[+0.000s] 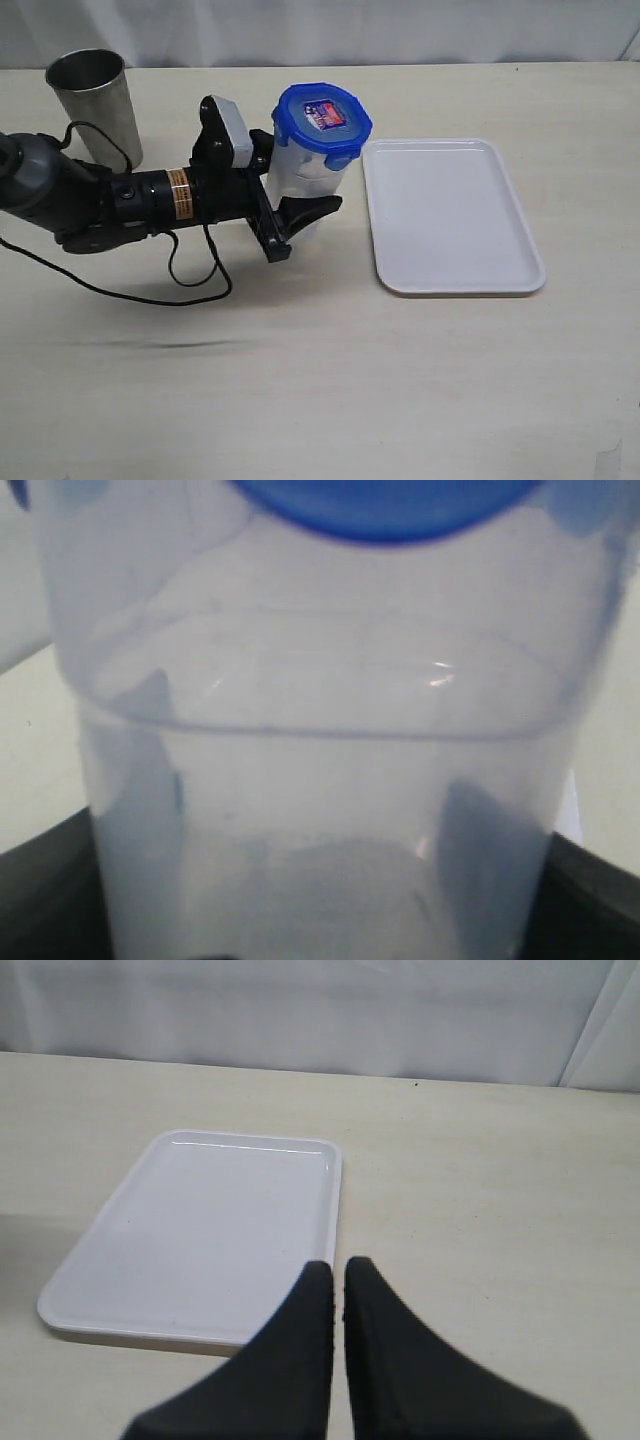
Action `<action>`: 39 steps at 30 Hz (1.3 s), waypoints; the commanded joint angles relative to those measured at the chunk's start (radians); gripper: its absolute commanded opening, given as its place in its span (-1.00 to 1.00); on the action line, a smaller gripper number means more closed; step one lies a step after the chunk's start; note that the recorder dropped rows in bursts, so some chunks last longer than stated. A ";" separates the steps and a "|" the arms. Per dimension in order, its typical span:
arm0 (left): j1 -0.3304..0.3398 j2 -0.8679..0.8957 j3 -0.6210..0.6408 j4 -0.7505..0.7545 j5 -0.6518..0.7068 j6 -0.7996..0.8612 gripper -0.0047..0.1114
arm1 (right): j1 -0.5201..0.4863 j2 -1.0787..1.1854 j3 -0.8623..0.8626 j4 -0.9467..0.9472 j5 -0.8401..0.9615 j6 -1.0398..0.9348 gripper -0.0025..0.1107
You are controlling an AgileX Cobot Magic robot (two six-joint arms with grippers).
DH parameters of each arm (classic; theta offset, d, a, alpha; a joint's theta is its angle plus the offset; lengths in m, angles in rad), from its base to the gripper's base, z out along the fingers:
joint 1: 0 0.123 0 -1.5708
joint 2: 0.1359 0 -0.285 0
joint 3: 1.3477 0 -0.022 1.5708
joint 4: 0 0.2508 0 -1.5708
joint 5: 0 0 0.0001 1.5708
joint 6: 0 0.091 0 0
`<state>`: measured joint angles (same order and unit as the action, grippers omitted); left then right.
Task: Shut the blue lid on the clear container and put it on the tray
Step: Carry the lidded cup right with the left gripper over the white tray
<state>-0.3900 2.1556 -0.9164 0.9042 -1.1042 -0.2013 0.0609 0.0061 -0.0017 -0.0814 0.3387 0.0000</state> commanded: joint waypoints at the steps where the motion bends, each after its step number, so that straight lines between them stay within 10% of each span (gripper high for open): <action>1: -0.054 -0.009 -0.023 -0.140 -0.048 0.127 -0.92 | -0.004 -0.006 0.002 -0.001 0.003 0.000 -0.88; 32: -0.355 -0.009 -0.484 -0.119 1.236 0.599 -0.92 | -0.004 -0.006 0.002 -0.001 0.003 0.000 -0.88; 39: -0.462 -0.009 -0.504 0.252 1.535 0.595 -0.92 | -0.004 -0.006 0.002 -0.001 0.003 0.000 -0.88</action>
<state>-0.8275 2.1574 -1.4094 1.0780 0.3755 0.3958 0.0609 0.0061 -0.0017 -0.0814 0.3387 0.0000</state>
